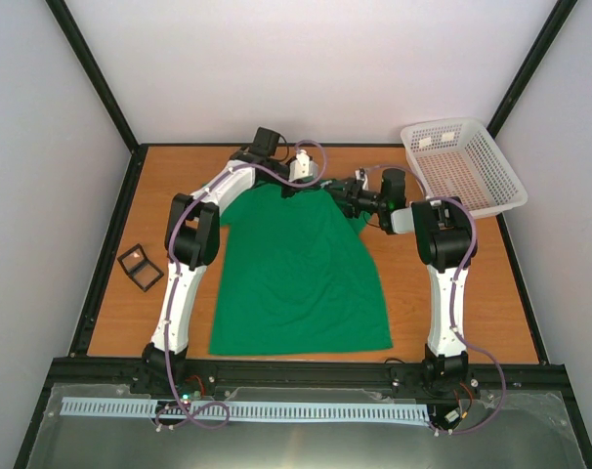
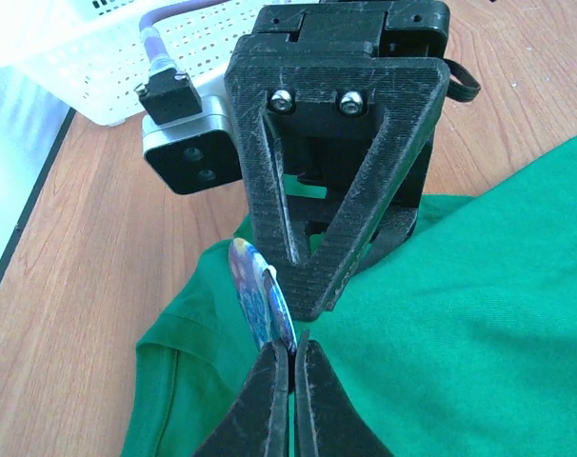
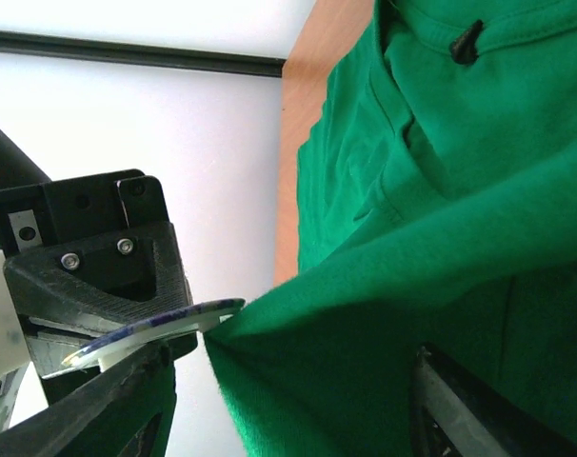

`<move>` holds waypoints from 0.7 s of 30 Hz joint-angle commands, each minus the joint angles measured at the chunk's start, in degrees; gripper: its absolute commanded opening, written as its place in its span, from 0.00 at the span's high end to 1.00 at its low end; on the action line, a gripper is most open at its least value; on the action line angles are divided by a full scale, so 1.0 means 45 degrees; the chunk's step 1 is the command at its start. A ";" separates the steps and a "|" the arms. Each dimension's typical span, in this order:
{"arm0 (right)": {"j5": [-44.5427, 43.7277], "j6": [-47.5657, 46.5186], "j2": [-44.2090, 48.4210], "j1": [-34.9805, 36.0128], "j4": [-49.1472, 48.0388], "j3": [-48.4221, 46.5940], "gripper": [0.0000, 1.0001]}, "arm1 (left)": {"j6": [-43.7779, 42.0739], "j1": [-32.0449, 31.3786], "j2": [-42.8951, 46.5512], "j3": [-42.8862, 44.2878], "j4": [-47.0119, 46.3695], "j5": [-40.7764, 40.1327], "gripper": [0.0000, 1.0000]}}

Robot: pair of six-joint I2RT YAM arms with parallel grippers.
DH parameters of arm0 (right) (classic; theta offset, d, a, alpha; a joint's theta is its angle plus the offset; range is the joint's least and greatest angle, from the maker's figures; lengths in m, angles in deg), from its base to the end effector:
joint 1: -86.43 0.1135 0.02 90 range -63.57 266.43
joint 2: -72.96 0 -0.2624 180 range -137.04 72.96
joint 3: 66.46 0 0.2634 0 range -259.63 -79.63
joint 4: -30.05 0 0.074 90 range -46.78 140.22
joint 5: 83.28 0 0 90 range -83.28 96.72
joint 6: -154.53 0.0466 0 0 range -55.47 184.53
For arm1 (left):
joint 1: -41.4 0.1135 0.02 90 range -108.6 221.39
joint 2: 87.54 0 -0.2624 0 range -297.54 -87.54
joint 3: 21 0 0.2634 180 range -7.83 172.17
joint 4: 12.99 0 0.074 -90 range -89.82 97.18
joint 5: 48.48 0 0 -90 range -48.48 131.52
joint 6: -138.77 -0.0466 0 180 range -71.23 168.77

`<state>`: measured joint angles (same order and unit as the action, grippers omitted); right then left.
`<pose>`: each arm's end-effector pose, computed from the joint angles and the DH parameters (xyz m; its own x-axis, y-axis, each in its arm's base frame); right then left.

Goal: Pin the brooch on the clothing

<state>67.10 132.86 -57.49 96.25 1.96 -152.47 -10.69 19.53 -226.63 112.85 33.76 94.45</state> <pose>0.4576 0.1203 0.1014 -0.9446 0.3026 -0.1269 -0.0769 0.1719 0.9821 0.4905 -0.2370 0.1808 0.2146 0.4733 -0.8544 0.9756 -0.0615 0.2109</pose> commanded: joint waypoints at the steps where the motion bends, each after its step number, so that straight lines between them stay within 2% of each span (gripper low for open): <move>1: -0.2576 0.1638 0.0100 -0.0562 -0.3193 0.0206 0.34 | -0.0091 -0.0786 0.0441 -0.0587 0.1614 0.1401 0.99; 4: -0.2960 0.2145 0.0120 -0.0562 -0.4262 0.0610 0.33 | 0.0017 -0.0785 0.0488 -0.0570 0.1505 0.1436 0.99; 11: -0.3020 0.2230 0.0358 -0.0562 -0.4613 0.1089 0.33 | 0.0175 -0.0780 0.0537 -0.0559 0.1376 0.1523 0.99; 17: -0.2934 0.0383 0.1368 -0.0582 -0.3475 0.1894 0.33 | 0.0306 -0.0638 0.0380 -0.0441 0.1398 0.1423 0.99; 21: -0.2659 -0.2802 0.2368 -0.0596 -0.0908 0.1967 0.34 | 0.0258 -0.0452 0.0079 -0.0007 0.1866 0.1725 0.99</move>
<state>55.64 134.87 -53.14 94.00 -10.39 -143.99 -9.40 15.99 -225.80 110.05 38.81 98.51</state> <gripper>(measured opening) 0.665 0.024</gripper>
